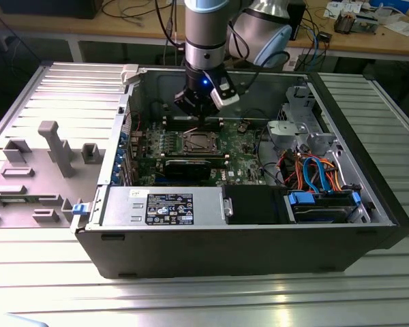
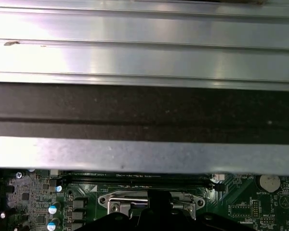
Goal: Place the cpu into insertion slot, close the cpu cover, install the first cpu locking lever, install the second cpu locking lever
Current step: 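Install the first cpu locking lever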
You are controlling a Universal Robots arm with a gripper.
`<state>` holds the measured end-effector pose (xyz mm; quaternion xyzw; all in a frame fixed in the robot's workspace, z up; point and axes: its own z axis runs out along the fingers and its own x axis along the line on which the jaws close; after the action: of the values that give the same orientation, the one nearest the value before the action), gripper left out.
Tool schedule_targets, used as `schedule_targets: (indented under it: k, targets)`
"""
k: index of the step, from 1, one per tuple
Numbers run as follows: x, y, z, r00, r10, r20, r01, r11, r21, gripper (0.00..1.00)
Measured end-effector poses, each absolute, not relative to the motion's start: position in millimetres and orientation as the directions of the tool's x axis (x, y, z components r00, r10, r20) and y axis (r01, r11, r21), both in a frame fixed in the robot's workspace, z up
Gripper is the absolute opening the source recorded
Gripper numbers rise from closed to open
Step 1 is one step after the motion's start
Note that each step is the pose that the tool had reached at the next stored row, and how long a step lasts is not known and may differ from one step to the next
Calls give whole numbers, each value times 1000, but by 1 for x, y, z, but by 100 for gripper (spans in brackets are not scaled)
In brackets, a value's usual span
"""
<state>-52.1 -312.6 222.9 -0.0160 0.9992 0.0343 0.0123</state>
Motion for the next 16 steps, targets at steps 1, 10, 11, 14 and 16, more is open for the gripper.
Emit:
schedule_targets:
  k: [1, 10, 11, 14, 16]
  targets:
    - [-51, -313, 222, -999, -31, -26, -33, 997, 68, 11]
    - [-45, -312, 216, -999, -31, -26, -33, 997, 68, 11]
    - [-45, -312, 215, -999, -31, -26, -33, 997, 68, 11]
    - [-44, -312, 212, -999, -31, -26, -33, 997, 68, 11]
    - [-44, -312, 211, -999, -31, -26, -33, 997, 68, 11]
